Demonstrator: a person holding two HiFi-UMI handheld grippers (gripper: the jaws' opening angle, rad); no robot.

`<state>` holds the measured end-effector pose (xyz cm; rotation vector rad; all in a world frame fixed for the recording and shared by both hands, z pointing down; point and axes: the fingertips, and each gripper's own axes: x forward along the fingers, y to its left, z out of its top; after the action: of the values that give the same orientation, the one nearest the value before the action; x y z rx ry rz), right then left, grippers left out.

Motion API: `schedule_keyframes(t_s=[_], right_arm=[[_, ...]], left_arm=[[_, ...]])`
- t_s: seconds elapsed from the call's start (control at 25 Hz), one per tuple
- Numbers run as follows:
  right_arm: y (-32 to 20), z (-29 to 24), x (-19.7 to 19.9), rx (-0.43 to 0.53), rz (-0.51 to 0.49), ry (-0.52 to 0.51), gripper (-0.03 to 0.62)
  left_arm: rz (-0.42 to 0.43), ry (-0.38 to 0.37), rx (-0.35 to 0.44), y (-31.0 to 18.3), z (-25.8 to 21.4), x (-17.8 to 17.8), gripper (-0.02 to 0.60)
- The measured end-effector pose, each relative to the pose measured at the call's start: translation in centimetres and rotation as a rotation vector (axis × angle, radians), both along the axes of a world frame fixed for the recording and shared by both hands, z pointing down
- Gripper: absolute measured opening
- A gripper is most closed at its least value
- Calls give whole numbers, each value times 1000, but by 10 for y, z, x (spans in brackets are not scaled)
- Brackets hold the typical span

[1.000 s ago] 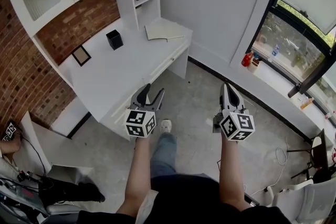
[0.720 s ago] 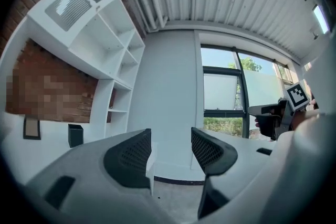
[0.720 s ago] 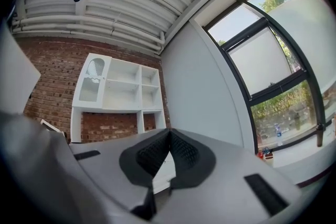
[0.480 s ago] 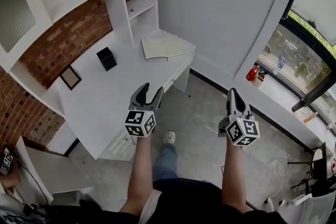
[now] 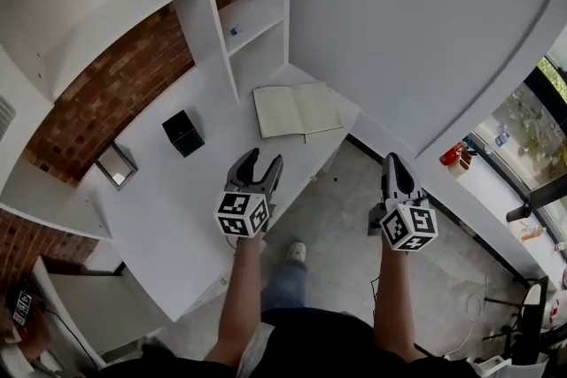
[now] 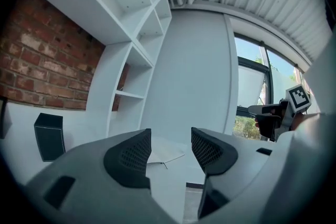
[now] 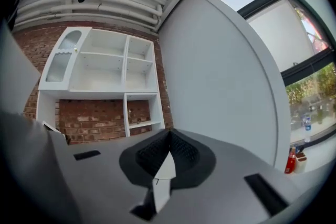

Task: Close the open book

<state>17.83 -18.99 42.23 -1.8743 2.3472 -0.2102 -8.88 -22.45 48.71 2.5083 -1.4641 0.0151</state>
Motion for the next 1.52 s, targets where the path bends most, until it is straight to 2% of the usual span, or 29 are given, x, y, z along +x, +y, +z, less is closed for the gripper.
schedule_keyframes(t_s=[0.2,0.4,0.64,1.24,1.52], right_arm=[[-67,10,-23,-39,-17,4,-2],[-103,5,-35,-54,-28,48,-2],[-127,6,-32,-78,-27,70,-2],[-177,8,-20,-70,-85,17,-2],[-190,34,-20,-121,-99,-5,-2]], left_arm=[[-7,0,-47,-58,16,-19,209],[-14,24,-70,-95,27,-29,209],[-39,53,-116,-119,42,-32,209],[-121,14,-225,-149,73,-32,222],[-135,2,-289,-166,97,-36,222]])
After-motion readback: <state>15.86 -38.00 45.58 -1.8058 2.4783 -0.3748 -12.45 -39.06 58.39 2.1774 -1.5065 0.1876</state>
